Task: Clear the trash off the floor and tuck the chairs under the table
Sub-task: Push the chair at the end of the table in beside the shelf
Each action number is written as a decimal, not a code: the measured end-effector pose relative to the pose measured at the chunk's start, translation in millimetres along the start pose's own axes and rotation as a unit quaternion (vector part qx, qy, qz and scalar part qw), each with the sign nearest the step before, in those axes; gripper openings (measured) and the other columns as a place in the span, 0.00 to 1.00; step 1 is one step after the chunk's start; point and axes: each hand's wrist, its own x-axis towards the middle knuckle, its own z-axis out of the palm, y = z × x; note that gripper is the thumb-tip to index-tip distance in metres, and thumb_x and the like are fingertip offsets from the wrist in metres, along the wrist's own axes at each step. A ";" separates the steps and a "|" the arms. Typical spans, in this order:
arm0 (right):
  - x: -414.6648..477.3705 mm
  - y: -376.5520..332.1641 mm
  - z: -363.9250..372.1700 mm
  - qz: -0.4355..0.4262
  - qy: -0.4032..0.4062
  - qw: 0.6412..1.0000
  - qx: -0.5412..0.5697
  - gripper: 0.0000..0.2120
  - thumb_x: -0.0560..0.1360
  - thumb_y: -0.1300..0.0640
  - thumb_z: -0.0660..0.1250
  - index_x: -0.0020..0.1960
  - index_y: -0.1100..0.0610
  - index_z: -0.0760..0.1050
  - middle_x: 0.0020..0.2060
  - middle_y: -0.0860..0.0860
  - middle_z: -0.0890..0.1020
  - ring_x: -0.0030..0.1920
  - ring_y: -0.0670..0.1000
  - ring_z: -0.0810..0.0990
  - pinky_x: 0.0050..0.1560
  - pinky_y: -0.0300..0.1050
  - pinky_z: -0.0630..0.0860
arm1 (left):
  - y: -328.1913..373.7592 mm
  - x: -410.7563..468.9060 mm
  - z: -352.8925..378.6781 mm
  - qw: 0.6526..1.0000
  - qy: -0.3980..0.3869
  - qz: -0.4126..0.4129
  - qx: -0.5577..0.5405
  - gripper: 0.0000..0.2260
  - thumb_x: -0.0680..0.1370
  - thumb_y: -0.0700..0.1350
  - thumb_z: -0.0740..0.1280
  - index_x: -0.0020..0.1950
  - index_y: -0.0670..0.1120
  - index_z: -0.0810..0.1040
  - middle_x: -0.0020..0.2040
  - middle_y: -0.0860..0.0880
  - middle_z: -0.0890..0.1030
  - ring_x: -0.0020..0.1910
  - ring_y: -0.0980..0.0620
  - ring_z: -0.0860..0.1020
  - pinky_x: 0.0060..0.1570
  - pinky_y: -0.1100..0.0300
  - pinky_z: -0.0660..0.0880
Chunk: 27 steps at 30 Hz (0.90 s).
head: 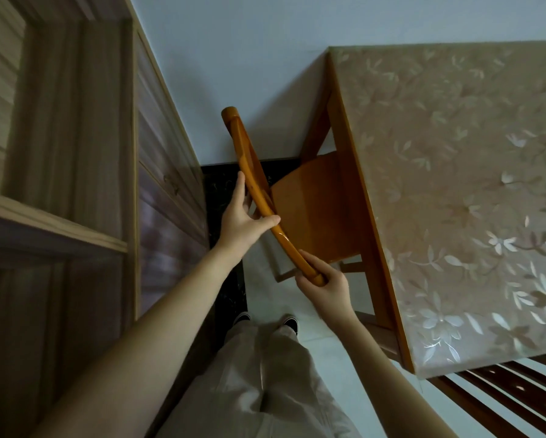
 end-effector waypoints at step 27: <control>67.5 -45.2 52.9 0.017 0.041 0.995 0.084 0.26 0.69 0.64 0.71 0.66 0.52 0.77 0.36 0.51 0.79 0.27 0.43 0.70 0.31 0.35 0.70 | 53.2 90.6 -34.8 0.997 -0.032 0.002 0.075 0.48 0.69 0.35 0.75 0.78 0.53 0.48 0.78 0.49 0.57 0.75 0.46 0.59 0.69 0.49 0.66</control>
